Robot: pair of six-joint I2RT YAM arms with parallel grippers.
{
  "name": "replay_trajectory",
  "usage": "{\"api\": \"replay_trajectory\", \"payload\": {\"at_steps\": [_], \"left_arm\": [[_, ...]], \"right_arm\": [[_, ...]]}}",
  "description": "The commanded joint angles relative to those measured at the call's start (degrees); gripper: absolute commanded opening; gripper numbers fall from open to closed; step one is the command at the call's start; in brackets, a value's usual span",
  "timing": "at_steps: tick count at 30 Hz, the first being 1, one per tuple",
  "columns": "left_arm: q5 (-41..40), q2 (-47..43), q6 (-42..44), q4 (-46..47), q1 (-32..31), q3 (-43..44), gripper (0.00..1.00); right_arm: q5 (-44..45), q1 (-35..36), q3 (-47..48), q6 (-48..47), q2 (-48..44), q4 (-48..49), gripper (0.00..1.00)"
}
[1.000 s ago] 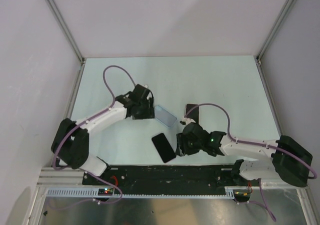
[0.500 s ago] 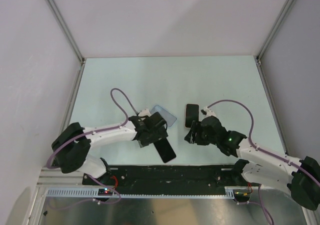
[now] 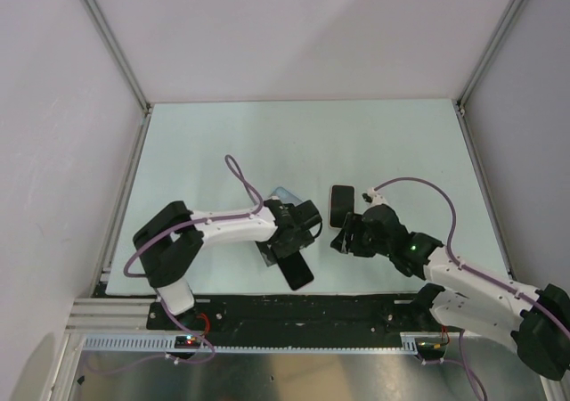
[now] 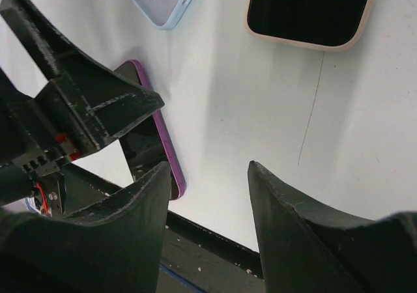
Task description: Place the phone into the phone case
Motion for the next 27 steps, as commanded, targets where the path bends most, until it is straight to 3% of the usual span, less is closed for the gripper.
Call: {"api": "replay_trajectory", "payload": {"at_steps": [1,5,12,18,22,27], "left_arm": [[-1.2,3.3,-3.3,-6.3,-0.9,2.9,0.99],[-0.6,4.5,-3.7,-7.4,-1.2,3.0,0.94],[-1.1,3.3,-3.1,-7.8,-1.2,2.7,0.93],[1.9,7.0,-1.4,-6.4,-1.2,4.6,0.89],[4.4,7.2,0.9,-3.5,0.2,3.8,0.73],[7.0,6.5,3.2,0.1,2.2,1.6,0.44]], "right_arm": [[-1.6,-0.7,-0.1,0.3,-1.5,1.0,0.55],[-2.4,-1.0,-0.6,0.3,-1.9,1.1,0.55],[-3.7,-1.2,-2.0,1.0,-1.4,3.2,0.55],[-8.0,-1.1,-5.3,1.4,-0.7,10.0,0.58],[-12.1,-1.1,-9.2,2.1,0.3,17.8,0.65],[-15.9,-0.3,-12.1,2.4,3.5,24.6,0.71]]}}
